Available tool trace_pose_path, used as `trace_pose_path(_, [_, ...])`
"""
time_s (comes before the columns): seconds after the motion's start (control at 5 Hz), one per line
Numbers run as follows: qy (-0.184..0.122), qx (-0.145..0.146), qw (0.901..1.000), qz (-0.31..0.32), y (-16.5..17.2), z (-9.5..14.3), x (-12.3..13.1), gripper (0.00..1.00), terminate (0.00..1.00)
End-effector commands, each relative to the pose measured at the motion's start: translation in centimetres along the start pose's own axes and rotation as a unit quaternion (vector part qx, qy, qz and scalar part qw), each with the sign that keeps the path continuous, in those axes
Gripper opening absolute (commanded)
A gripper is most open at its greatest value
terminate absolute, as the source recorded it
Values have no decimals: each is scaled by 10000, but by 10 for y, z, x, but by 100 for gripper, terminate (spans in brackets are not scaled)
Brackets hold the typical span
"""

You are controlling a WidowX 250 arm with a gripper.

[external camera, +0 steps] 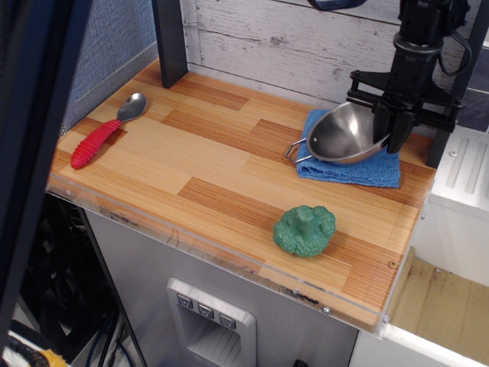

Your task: Put the handled bowl on top of the blue towel behind the broccoli.

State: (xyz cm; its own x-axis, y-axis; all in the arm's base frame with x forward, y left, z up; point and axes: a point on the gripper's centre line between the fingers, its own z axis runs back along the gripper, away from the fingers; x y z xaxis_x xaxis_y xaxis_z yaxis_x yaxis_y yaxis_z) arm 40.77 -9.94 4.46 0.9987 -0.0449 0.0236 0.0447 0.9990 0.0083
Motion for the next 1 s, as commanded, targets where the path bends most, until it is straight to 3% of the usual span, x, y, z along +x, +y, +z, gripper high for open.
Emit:
trace_pose_path(0.0, [43,-125,9998,175,10,17,-3,100,0])
trace_pose_path(0.6, [-1021,-676,9923,195,34,129,-21,100,0])
trace_pose_path(0.8, [-1158,-618,9907,366,44,154,-37,100,0])
